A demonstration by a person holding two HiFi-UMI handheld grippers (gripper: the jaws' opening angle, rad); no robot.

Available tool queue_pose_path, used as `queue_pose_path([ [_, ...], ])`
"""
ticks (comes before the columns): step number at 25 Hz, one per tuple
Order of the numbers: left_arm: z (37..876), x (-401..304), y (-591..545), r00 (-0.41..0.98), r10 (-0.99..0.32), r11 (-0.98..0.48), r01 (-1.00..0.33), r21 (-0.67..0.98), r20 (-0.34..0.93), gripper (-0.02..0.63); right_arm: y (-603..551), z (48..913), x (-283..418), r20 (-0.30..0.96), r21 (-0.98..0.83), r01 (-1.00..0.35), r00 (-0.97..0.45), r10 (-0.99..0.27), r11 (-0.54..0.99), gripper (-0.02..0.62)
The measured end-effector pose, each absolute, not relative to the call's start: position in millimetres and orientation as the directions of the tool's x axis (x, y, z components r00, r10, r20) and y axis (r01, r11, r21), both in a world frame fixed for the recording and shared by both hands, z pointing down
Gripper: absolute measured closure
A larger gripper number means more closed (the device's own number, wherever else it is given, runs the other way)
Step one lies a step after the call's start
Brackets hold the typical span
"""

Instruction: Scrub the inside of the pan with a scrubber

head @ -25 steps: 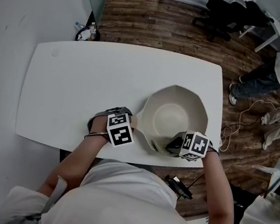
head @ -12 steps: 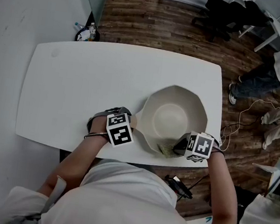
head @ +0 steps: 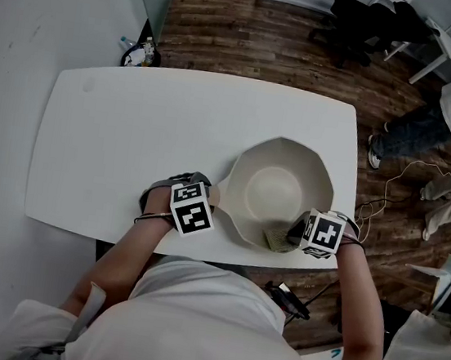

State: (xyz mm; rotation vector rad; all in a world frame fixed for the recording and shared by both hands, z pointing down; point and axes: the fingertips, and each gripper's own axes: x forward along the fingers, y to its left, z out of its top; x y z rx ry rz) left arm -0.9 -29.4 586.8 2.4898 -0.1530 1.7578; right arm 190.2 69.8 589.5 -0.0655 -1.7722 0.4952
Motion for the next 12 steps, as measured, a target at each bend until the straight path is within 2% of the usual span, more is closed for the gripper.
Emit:
queue_pose_path([
  [12, 589, -5, -29, 0.337, -0.024, -0.991, -0.129, 0.020, 0.941, 0.368, 45, 598, 224, 0.972, -0.228, -0.277, -0.129, 0.198, 0.934, 0.571],
])
